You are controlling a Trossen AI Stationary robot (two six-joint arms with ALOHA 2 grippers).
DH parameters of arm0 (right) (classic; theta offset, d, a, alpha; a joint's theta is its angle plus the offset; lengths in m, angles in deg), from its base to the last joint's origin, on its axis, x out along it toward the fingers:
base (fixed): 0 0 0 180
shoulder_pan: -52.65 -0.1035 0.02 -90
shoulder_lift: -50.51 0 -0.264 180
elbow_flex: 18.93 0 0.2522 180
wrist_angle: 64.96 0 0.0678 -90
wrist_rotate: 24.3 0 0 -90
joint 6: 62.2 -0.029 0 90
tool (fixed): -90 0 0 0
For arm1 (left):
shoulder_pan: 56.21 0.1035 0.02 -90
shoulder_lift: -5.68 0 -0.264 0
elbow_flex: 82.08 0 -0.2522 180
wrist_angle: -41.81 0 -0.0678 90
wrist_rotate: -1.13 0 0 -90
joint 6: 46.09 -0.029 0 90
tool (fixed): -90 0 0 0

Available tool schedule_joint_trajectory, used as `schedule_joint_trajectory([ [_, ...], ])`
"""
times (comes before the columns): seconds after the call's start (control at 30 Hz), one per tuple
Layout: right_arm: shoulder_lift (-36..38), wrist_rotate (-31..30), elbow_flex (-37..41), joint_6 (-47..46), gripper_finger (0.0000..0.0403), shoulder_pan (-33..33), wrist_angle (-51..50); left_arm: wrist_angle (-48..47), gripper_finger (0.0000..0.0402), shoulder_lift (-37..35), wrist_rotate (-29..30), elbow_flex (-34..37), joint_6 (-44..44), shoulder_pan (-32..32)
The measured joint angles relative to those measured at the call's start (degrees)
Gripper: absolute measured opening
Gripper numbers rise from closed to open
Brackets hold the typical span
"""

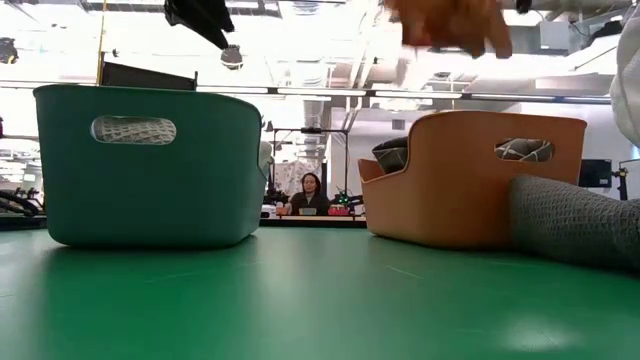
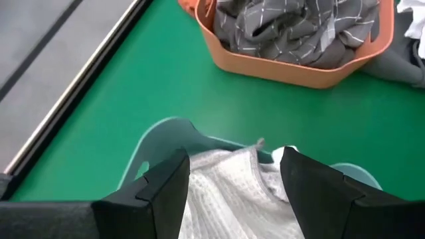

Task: Sort towels by color in basket
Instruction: Put the orange towel into the orange bin

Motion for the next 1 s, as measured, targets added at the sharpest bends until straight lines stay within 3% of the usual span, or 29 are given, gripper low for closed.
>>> schedule_joint_trajectory([
  [0.27, -2.67, -0.63, -0.01, -8.39, 0.0016, -11.17, -11.89, 4.41, 0.0224, -0.02, 0.02, 0.0, -4.13, 2.55],
  [0.5, -14.4, -9.33, 0.1, -12.29, 0.0016, -14.6, -25.31, 5.67, 0.0224, -0.02, 0.0, 0.0, -5.5, 4.39],
  [0.67, -25.18, -9.46, 0.1, -12.06, 0.002, -16.32, -24.59, 5.67, 0.0224, -0.02, 0.0, 0.0, -5.6, 4.59],
  [1.0, -45.77, -9.42, 0.1, -11.12, 0.0068, -18.47, -20.3, 5.51, 0.0224, -0.02, -0.49, 0.0, -4.84, 4.46],
])
